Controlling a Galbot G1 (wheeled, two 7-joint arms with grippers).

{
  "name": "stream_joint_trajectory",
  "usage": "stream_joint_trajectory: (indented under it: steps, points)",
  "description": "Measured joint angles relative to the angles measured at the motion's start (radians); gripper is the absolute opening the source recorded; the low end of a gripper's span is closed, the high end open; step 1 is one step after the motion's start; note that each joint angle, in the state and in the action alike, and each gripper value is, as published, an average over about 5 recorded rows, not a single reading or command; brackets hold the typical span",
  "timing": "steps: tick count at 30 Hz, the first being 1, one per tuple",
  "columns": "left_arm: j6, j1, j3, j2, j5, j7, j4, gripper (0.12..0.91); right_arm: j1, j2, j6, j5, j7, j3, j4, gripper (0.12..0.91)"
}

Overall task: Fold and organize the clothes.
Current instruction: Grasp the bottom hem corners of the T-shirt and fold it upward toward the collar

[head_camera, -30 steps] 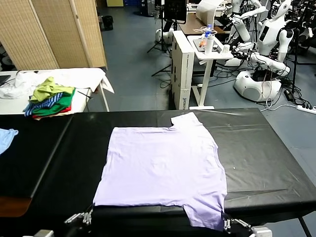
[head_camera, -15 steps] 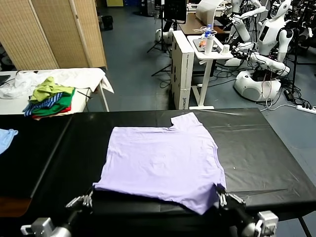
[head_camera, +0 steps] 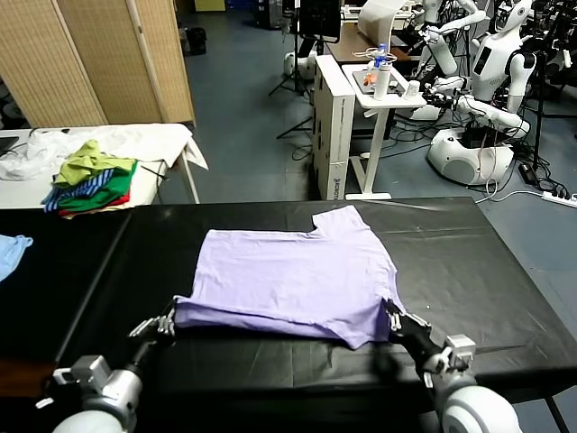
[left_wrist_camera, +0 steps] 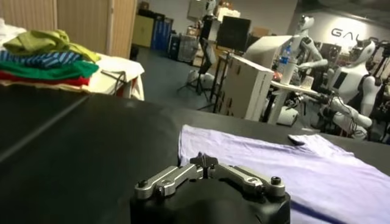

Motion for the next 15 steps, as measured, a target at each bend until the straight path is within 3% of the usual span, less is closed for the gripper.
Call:
stream_joint_trajectory:
  steps: [15]
  points:
    - [0.0,-0.084,0.032,0.012,0.029,0.003,0.106,0.145,0.034,0.013,-0.021,-0.008,0.002,-0.007,-0.042,0.143]
